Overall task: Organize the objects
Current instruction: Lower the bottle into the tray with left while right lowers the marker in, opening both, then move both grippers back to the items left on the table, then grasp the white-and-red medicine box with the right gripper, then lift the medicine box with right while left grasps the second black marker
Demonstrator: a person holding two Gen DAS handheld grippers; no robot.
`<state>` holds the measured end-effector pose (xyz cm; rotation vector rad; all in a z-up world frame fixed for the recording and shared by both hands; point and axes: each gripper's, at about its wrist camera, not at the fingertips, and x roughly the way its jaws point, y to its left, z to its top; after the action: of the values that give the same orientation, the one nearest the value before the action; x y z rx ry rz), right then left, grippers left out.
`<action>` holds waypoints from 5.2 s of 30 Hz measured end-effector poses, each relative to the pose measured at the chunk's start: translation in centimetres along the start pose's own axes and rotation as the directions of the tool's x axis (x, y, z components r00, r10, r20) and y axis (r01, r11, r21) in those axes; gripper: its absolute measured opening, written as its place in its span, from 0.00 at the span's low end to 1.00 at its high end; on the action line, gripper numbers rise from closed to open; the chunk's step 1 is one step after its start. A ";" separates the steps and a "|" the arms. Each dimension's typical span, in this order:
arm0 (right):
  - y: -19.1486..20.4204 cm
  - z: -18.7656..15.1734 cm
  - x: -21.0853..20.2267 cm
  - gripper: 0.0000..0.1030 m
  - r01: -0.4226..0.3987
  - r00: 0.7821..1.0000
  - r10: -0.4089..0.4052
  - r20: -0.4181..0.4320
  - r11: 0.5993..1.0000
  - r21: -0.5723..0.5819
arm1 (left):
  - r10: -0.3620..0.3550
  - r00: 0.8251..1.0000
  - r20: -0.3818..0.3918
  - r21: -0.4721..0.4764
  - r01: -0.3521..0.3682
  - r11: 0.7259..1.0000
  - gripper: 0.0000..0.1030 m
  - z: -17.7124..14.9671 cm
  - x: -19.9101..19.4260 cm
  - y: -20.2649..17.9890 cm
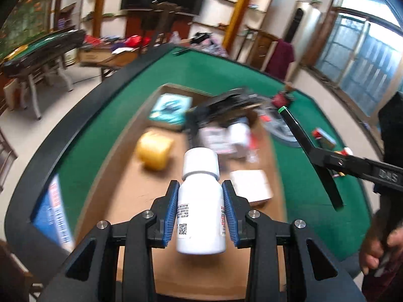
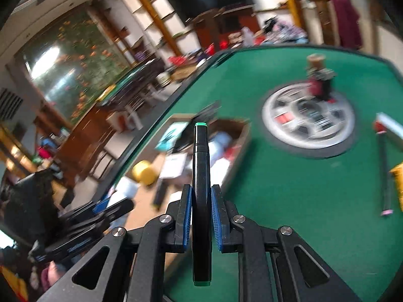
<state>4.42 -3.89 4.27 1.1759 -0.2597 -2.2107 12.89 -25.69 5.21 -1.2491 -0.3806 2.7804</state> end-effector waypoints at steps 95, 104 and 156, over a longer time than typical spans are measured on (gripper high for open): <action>-26.5 3.0 -16.6 1.00 0.519 0.821 -0.564 0.088 0.801 0.298 | 0.077 0.988 -0.137 0.364 -0.022 0.931 1.00 -1.7 11.1 -21.6; -31.4 7.8 -11.9 1.00 0.457 0.875 -0.484 0.005 0.830 0.320 | 0.086 0.978 -0.189 0.371 -0.010 0.929 1.00 -2.7 13.5 -21.5; -24.5 2.1 -20.3 0.29 0.297 0.843 -0.438 0.312 0.863 0.408 | -0.196 0.959 -0.205 0.732 0.283 0.620 0.99 3.1 13.8 -33.5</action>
<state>0.75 27.51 8.65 0.9999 -0.6599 -2.8400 0.13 8.37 5.61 -0.9998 0.5555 2.1948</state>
